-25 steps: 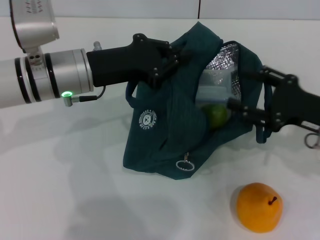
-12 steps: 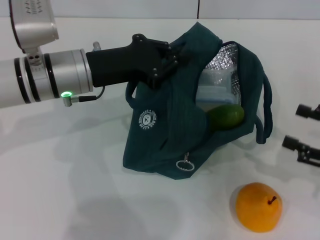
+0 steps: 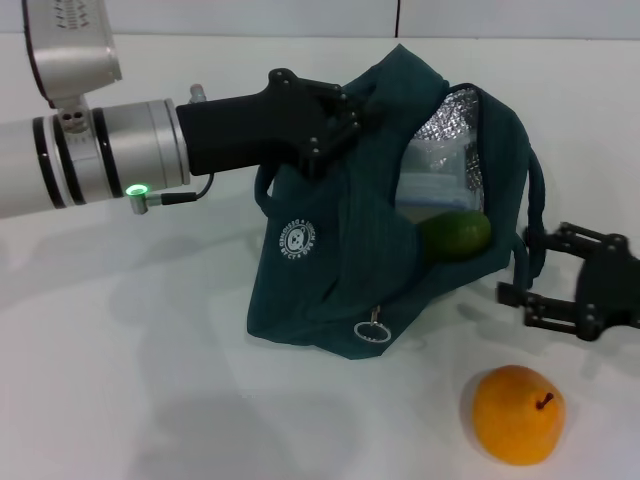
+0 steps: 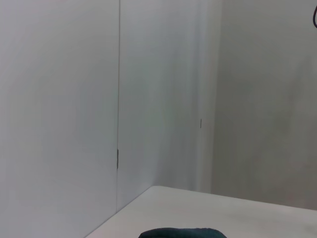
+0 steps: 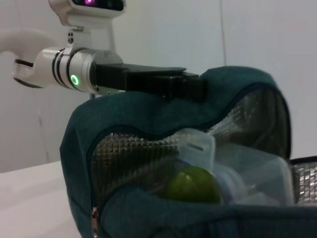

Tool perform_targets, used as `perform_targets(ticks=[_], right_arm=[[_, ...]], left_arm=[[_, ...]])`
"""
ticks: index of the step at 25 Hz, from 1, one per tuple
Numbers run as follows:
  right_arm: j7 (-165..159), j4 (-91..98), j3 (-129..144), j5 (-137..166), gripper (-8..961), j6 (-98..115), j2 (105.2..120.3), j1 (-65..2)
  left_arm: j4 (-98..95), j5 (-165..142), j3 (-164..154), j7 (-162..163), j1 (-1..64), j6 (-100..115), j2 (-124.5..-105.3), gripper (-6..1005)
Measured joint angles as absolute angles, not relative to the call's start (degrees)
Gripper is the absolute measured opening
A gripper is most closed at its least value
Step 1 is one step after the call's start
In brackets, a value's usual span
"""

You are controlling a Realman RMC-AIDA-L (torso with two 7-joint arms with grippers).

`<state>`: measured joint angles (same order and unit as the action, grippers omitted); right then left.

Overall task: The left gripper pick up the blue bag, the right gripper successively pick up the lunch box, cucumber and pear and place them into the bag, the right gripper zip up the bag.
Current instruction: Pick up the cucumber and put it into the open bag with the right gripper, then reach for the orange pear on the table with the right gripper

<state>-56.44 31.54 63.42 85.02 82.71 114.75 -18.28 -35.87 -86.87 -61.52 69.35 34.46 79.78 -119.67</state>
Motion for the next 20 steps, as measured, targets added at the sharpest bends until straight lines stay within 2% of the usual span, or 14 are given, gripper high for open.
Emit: perform_targets(ticks=[4,9,20], right_arm=[[-56.5,27.4,63.8,86.5,663,81.4,114.97,-22.4],[-56.6,26.2,63.7,87.7,651,80.3,115.31,-23.6],[-49.2,24.7,63.1,74.4,408,81.1,115.31,-20.1]], left_arm=[[-35.7,-86.8,-61.5,69.3,34.5,79.8,-119.70,99],[-35.7,-86.8,-61.5,69.3,34.4,79.8,-119.71,100],[-33.7,-85.5,-61.5,66.6,33.8,79.9,-119.72,102]])
